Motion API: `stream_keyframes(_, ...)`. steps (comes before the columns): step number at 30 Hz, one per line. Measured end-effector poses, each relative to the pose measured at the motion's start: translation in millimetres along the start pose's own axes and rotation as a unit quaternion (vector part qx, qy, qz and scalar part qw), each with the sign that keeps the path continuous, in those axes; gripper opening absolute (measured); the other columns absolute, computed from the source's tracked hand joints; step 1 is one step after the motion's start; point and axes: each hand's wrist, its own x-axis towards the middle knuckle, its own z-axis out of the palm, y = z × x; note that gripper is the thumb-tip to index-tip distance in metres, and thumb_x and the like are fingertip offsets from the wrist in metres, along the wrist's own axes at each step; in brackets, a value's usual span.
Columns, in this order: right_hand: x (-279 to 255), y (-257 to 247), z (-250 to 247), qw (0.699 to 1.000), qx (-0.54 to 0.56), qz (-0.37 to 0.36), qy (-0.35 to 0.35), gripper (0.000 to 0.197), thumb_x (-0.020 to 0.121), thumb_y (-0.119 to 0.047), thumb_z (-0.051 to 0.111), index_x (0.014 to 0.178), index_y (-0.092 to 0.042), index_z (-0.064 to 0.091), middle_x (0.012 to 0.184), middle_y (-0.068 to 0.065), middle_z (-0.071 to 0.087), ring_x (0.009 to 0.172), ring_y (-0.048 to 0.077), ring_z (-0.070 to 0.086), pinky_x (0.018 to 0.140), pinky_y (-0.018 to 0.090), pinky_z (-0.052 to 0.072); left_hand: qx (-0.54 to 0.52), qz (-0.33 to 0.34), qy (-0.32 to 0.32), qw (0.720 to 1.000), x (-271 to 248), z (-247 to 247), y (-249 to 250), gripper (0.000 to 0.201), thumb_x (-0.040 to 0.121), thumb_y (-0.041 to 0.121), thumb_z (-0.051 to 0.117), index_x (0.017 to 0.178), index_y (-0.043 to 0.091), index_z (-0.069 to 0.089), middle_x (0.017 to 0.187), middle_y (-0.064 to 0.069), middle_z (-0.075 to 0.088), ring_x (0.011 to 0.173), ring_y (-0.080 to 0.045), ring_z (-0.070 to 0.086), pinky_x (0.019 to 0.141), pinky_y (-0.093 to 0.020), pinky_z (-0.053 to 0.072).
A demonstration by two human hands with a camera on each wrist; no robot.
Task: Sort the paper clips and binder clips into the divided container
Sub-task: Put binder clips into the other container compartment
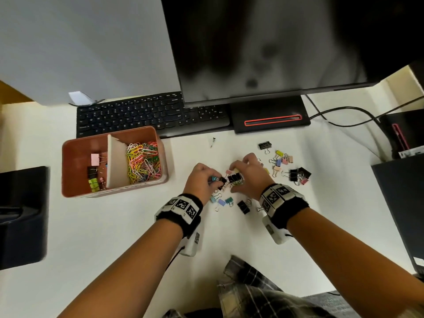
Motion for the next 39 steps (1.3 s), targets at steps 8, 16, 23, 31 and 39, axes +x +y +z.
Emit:
stream_keyframes(8,5.9,1.5,-5.7,0.999,0.044,-0.01,-0.013,0.028,0.074,-0.019,0.076,0.099,-0.017,0.062,0.107,0.0,0.032,0.085,0.018,0.052,0.087,0.026,0.048,-0.036,-0.048,0.043,0.997,-0.3,-5.2,-2.8,0.004,0.079,0.014,0.071,0.082,0.012,0.07,0.093,-0.004,0.055,0.083,-0.017,0.059,0.083,-0.023,0.049)
stream_keyframes(16,6.0,3.7,-1.5,0.997,0.065,-0.044,-0.002,0.008,0.082,-0.016,0.067,0.089,-0.014,0.068,0.097,0.007,0.062,0.085,0.018,0.054,0.082,0.032,0.048,-0.052,-0.04,0.065,0.996,-2.0,-6.7,-6.0,0.008,0.077,0.011,0.071,0.071,0.011,0.067,0.09,-0.005,0.061,0.08,-0.018,0.058,0.076,-0.018,0.048)
stream_keyframes(23,-3.4,-2.3,-12.6,0.99,0.098,-0.084,0.052,0.008,0.083,-0.017,0.067,0.09,-0.016,0.069,0.093,0.006,0.065,0.084,0.02,0.06,0.082,0.036,0.051,-0.095,0.012,0.118,0.988,-27.3,-37.6,8.9,0.007,0.077,0.007,0.071,0.079,0.0,0.07,0.093,-0.005,0.059,0.078,-0.014,0.057,0.073,-0.008,0.045)
stream_keyframes(31,-8.6,-115.0,-22.5,0.964,0.124,-0.225,0.076,0.005,0.079,-0.015,0.07,0.082,-0.018,0.068,0.085,0.002,0.062,0.073,0.011,0.056,0.071,0.016,0.043,-0.122,0.022,0.274,0.954,-99.0,-161.5,-14.0,0.01,0.078,0.008,0.07,0.073,0.016,0.068,0.085,0.001,0.063,0.082,-0.008,0.061,0.077,-0.016,0.049)
stream_keyframes(39,20.8,-278.7,22.3,0.951,0.123,-0.28,0.043,0.01,0.083,-0.02,0.066,0.093,-0.018,0.065,0.104,0.003,0.063,0.096,0.02,0.057,0.092,0.032,0.045,-0.097,-0.103,0.33,0.933,-109.3,-257.0,-91.9,0.005,0.084,0.019,0.065,0.08,0.018,0.067,0.084,-0.012,0.069,0.068,-0.012,0.062,0.079,-0.037,0.054)
